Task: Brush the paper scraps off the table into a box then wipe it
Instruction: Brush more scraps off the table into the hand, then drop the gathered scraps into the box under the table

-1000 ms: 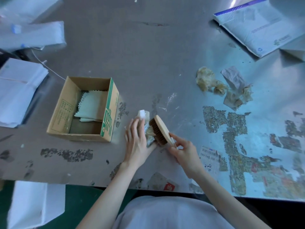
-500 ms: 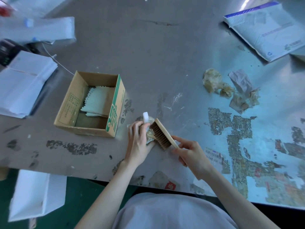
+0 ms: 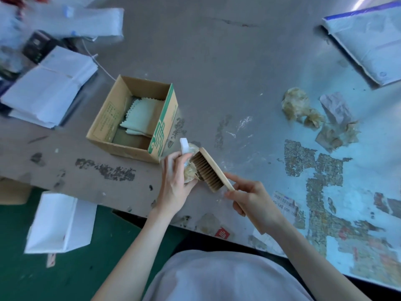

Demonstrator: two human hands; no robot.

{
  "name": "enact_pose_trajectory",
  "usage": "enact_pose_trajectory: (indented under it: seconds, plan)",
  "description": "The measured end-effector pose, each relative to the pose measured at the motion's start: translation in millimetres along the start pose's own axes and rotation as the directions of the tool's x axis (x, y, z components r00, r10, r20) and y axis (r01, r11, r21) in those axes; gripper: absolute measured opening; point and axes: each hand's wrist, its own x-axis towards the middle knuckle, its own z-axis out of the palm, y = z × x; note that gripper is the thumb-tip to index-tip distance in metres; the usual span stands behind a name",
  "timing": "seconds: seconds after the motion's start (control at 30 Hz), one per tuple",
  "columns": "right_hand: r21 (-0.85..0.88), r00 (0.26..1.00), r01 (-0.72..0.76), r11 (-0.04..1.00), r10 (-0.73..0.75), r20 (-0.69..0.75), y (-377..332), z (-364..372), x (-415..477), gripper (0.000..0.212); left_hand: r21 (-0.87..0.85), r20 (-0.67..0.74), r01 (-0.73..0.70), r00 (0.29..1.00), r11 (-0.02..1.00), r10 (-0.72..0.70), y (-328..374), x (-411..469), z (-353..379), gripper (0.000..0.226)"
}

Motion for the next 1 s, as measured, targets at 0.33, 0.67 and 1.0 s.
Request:
enact_pose_trajectory:
  seconds: [0.33, 0.67, 1.0]
  plan:
    - [-0.102, 0.965, -0.024, 0.994, 0.049, 0.258, 8, 27, 2, 0.051, 0.078, -0.146, 0.217, 0.968, 0.973, -0.205, 3, -64, -36, 0.064]
    - [-0.214, 0.874, -0.055, 0.975, 0.151, 0.462, 29, 108, 3, 0.051, 0.082, -0.329, 0.443, 0.857, 0.893, -0.396, -27, -144, -81, 0.064]
    - [-0.336, 0.848, -0.18, 0.924, 0.319, 0.423, 80, 224, 8, 0.049, 0.048, -0.297, 0.578, 0.787, 0.814, -0.541, -116, -221, -129, 0.068]
